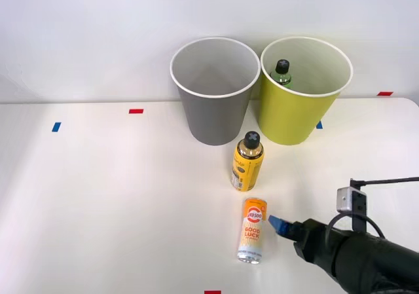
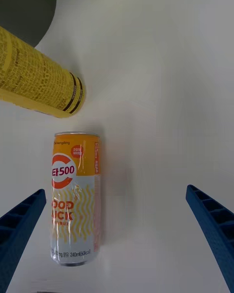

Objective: Put cans in the gray bin, plastic bottles in the light green bin

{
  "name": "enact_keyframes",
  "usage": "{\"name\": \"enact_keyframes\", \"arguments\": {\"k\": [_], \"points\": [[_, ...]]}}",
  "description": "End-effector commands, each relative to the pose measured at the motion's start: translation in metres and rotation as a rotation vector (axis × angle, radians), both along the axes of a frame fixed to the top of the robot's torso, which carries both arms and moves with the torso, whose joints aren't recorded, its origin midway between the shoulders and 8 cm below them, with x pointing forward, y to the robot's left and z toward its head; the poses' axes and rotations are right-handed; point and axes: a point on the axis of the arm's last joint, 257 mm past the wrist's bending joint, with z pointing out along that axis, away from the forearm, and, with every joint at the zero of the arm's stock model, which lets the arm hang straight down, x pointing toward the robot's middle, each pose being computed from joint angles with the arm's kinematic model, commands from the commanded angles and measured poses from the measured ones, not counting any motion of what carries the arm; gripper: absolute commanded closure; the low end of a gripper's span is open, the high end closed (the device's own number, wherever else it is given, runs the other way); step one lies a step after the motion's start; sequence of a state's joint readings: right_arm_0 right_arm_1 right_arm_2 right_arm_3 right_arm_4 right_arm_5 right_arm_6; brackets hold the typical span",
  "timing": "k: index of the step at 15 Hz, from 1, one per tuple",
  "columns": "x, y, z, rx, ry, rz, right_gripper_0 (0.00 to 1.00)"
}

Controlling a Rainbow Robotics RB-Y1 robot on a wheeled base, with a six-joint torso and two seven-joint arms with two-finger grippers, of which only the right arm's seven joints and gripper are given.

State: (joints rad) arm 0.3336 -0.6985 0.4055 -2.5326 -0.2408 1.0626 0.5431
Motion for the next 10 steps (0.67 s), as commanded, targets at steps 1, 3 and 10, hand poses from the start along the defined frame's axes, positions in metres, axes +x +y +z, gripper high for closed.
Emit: {"name": "enact_keyframes", "arguments": {"k": [1,3,10], "points": [[0.004,0.017,0.005,0.016,0.001,0.016,0.0],[0.008,0.021,0.0,-0.002,0.001,0.039,0.0],[0.017,0.033,-0.016,-0.003,0.024,0.049,0.0]]}}
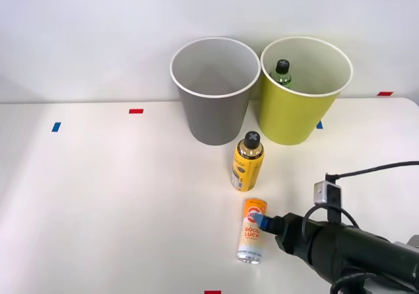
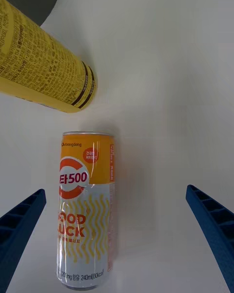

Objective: Put cans in the gray bin, plastic bottles in the light green bin

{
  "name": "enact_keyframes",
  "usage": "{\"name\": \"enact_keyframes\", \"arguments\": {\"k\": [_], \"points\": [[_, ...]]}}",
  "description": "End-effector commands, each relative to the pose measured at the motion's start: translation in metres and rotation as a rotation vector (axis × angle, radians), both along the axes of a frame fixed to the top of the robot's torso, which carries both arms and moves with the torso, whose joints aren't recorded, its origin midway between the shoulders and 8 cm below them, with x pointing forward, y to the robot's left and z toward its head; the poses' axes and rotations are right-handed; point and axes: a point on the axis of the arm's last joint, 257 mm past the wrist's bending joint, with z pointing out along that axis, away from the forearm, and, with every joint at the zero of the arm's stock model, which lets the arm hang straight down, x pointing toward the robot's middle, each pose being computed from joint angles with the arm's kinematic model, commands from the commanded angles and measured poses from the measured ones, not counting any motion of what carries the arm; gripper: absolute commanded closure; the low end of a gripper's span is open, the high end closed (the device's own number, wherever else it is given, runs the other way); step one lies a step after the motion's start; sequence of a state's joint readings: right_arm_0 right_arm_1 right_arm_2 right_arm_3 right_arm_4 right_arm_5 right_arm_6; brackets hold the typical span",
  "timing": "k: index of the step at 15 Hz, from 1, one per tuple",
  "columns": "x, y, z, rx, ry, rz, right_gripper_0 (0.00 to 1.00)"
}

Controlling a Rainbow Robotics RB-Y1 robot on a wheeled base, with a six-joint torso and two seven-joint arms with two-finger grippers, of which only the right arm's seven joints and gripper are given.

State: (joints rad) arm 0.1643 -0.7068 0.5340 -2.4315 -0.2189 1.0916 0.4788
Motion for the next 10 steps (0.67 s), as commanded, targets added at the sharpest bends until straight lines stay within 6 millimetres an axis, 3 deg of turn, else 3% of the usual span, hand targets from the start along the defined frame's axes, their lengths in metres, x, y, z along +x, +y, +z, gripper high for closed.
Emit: {"name": "enact_keyframes", "arguments": {"k": [1,10], "points": [[0.002,0.011,0.003,0.03,-0.002,0.0,0.0],[0.011,0.007,-0.016,-0.043,-0.027,-0.015,0.0]]}}
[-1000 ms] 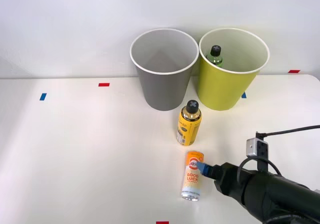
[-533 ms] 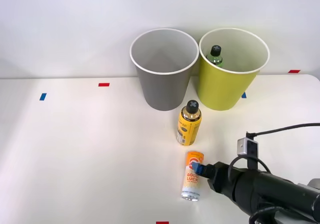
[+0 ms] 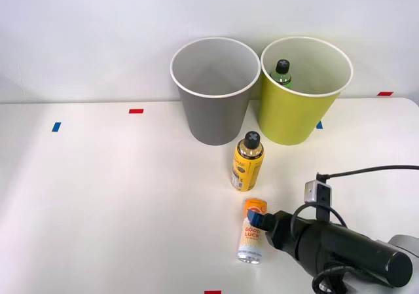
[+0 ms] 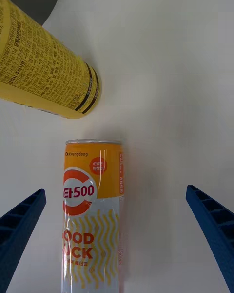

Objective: Put cans in the gray bin, plastic bottles in the light green bin

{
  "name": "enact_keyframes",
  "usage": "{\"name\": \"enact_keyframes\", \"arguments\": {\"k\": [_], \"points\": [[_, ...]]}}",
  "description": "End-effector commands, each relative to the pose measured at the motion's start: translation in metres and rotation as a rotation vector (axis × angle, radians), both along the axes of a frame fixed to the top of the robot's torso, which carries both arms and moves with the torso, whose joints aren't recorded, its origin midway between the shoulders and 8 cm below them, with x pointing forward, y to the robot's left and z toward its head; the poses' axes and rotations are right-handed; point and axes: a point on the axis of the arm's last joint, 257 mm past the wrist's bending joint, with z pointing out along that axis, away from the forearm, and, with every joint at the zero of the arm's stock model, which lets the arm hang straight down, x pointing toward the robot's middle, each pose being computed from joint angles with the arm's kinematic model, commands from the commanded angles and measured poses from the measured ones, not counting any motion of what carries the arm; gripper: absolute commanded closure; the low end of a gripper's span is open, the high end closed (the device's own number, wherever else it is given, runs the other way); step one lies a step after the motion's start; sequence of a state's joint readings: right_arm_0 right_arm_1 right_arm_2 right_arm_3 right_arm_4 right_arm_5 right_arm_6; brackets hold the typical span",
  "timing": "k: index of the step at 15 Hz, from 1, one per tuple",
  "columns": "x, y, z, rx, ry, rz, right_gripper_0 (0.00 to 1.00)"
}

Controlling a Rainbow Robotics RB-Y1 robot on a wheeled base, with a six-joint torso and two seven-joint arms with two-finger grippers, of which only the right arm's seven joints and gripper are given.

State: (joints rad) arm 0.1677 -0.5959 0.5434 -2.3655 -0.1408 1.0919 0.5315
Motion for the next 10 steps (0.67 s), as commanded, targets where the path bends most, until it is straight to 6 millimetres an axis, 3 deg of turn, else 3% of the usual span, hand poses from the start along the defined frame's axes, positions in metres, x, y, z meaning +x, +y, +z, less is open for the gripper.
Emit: {"name": "enact_keyframes", "arguments": {"k": [1,10], "points": [[-0.002,0.001,-0.004,-0.03,-0.008,0.015,0.0],[-0.005,0.021,-0.006,-0.047,0.038,0.04,0.0]]}}
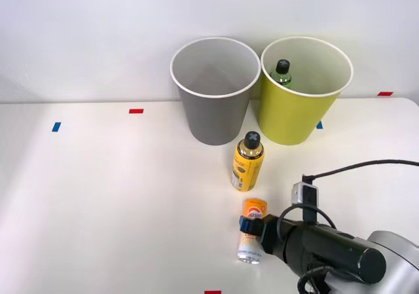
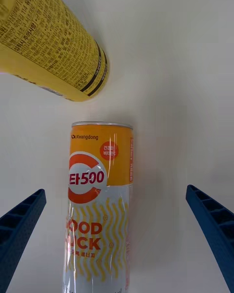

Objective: Put cans in the gray bin, plastic bottles in the light green bin

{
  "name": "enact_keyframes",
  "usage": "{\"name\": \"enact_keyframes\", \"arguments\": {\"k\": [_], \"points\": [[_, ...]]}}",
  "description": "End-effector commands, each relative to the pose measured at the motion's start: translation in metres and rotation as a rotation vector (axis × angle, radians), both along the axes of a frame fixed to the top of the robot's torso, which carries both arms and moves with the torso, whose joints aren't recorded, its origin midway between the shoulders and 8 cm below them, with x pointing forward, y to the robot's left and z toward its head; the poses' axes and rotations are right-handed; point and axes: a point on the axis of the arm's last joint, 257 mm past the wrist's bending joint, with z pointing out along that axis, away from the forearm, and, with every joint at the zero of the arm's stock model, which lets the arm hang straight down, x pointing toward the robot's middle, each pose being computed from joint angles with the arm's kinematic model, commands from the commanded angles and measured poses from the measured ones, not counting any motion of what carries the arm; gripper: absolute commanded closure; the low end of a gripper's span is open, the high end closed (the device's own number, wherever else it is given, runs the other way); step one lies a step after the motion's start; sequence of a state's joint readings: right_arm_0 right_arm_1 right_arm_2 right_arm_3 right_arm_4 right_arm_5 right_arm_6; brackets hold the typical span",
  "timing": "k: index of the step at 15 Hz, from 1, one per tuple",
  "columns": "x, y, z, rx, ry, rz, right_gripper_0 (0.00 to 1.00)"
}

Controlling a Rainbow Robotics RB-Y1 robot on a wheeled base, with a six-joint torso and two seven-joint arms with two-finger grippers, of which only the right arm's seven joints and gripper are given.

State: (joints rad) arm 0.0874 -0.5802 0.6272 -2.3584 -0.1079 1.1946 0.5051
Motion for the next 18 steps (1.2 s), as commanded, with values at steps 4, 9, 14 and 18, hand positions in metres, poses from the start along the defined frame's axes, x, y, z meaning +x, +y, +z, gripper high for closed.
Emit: {"name": "enact_keyframes", "arguments": {"k": [4,9,14,18], "points": [[0.019,0.009,-0.02,-0.012,0.022,-0.022,0.0],[0.029,0.024,-0.018,0.006,0.004,-0.033,0.0],[0.034,0.021,-0.015,-0.012,-0.024,-0.049,0.0],[0.033,0.013,-0.018,-0.043,-0.029,-0.042,0.83]]}}
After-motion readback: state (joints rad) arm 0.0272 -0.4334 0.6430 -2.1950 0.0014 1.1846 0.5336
